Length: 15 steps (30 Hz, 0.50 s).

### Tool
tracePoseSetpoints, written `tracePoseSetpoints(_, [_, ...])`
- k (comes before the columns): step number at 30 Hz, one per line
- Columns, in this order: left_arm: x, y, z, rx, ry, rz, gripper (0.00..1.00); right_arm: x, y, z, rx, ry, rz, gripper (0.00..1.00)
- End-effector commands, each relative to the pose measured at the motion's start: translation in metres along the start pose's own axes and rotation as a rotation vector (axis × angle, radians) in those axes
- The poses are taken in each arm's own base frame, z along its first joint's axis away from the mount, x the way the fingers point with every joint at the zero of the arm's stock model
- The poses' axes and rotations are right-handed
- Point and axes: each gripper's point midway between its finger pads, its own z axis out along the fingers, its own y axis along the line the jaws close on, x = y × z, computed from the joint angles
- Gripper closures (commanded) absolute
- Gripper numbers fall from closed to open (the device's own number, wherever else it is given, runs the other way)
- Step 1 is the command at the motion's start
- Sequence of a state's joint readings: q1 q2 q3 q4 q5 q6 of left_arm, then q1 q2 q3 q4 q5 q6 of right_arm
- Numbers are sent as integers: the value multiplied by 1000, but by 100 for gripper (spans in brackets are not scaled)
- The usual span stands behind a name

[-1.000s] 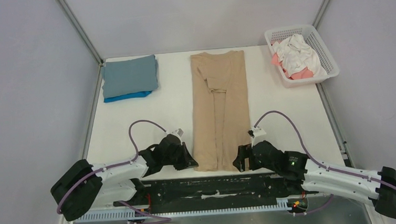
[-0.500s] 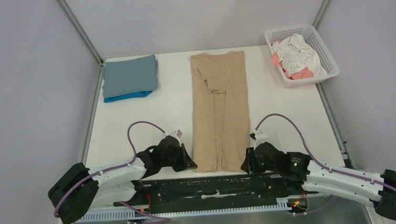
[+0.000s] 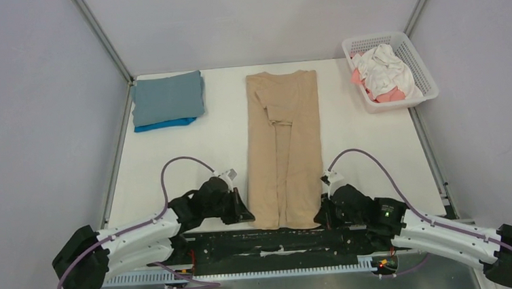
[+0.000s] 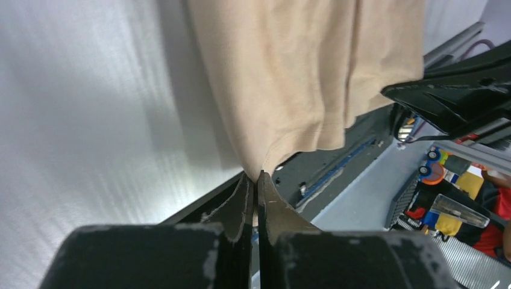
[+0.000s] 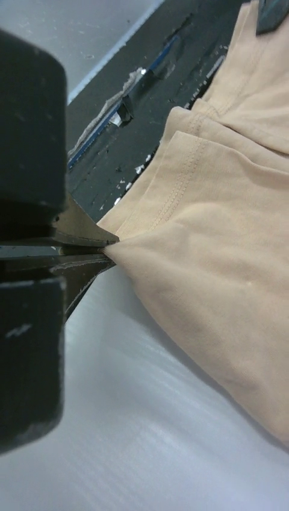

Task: Fold and stack the t-shirts
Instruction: Fold the folded rectangular tshirt in 1/3 of the way

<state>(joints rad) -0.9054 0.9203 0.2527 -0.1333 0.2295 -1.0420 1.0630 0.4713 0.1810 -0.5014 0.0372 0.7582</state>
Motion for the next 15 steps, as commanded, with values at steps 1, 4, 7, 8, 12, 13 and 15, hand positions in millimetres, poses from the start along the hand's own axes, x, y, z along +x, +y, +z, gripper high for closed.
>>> tracePoseSetpoints(1, [-25, -47, -8, 93, -48, 132, 98, -39, 2, -13, 73, -114, -53, 99])
tracePoseSetpoints(4, [-49, -62, -3, 56, -91, 173, 98, -78, -7, -23, 190, -260, -46, 100])
tracePoseSetpoints(7, [-80, -75, 2, 23, -158, 191, 98, -110, -16, -32, 307, -359, -59, 100])
tracePoseSetpoints(8, [-90, -78, 5, 12, -170, 189, 98, -122, -17, -36, 341, -389, -64, 100])
tracePoseSetpoints(12, [-131, -82, 11, -21, -227, 144, 98, -165, -25, -44, 446, -510, -64, 100])
tracePoseSetpoints(13, [-141, -81, 12, -26, -242, 129, 98, -174, -27, -43, 448, -526, -56, 100])
tracePoseSetpoints(15, [-162, -80, 13, -38, -281, 102, 98, -190, -28, -37, 412, -542, -49, 100])
